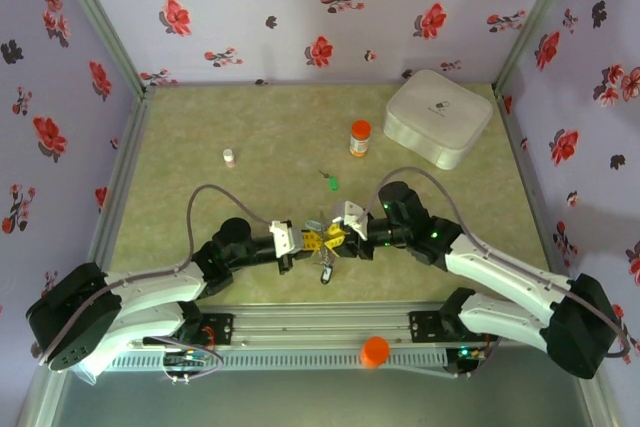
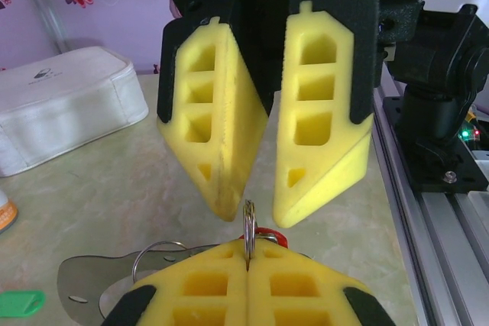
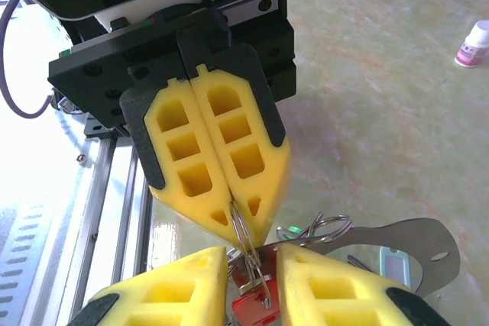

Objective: Put the keys on the keyring

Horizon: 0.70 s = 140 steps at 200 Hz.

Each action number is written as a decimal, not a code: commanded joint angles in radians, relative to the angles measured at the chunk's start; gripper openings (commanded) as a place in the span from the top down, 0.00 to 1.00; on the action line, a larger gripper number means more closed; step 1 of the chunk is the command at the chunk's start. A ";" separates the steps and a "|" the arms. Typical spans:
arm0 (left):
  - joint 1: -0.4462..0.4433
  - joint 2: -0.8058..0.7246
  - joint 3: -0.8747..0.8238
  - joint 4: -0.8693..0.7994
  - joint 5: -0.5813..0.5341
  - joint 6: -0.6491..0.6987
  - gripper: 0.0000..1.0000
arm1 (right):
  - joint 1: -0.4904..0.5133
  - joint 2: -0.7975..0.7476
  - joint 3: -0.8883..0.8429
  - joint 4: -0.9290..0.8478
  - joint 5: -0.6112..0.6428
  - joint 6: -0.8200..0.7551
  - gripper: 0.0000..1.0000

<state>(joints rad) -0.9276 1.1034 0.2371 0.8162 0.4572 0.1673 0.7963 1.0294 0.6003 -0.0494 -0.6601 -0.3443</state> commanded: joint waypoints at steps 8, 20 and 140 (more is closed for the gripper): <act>-0.002 0.000 0.009 0.063 0.032 -0.012 1.00 | -0.005 0.023 0.042 0.012 -0.043 -0.015 0.81; -0.002 0.000 0.011 0.065 0.037 -0.014 1.00 | -0.005 0.030 0.046 0.017 -0.049 -0.015 0.84; -0.002 -0.096 0.126 -0.355 -0.055 0.050 0.77 | 0.047 0.075 0.213 -0.332 0.111 -0.231 1.00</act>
<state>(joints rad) -0.9268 1.0325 0.2943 0.6239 0.4294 0.1753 0.8139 1.0863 0.7471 -0.2630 -0.6235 -0.4885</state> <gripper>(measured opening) 0.245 0.049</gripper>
